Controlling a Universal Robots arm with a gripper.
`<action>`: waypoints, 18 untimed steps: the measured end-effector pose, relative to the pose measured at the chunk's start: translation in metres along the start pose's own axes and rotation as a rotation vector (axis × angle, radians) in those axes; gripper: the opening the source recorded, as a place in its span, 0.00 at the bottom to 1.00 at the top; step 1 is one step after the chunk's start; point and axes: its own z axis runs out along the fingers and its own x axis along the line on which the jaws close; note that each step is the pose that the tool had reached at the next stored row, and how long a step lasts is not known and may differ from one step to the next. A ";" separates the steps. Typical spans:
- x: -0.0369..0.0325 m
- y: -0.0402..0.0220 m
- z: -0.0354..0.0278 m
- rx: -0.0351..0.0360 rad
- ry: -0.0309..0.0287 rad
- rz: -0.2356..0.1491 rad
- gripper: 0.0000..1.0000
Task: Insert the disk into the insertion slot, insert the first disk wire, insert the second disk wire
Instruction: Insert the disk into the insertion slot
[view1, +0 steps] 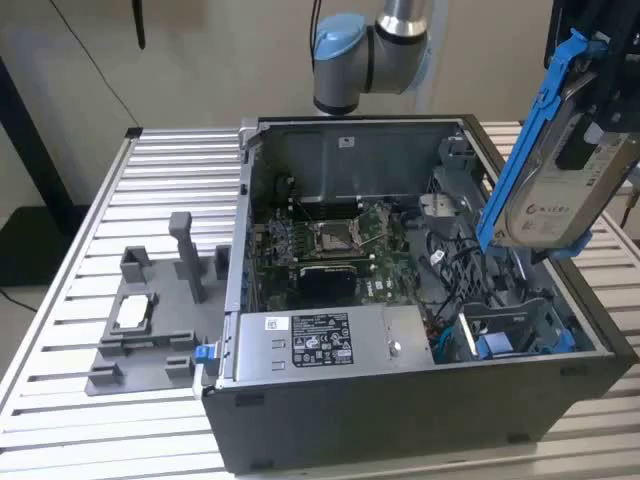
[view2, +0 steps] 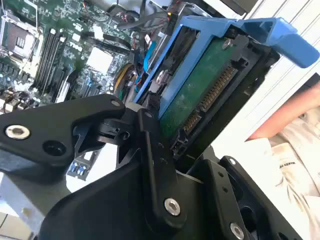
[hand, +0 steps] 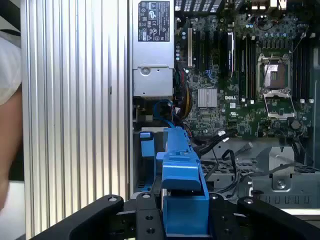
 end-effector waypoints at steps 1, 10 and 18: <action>0.0000 0.0000 0.0000 0.0000 0.0000 0.000 0.33; 0.0000 0.0000 0.0000 0.0000 0.0000 0.000 0.33; 0.0018 -0.0003 0.0068 0.0009 0.0004 0.000 0.33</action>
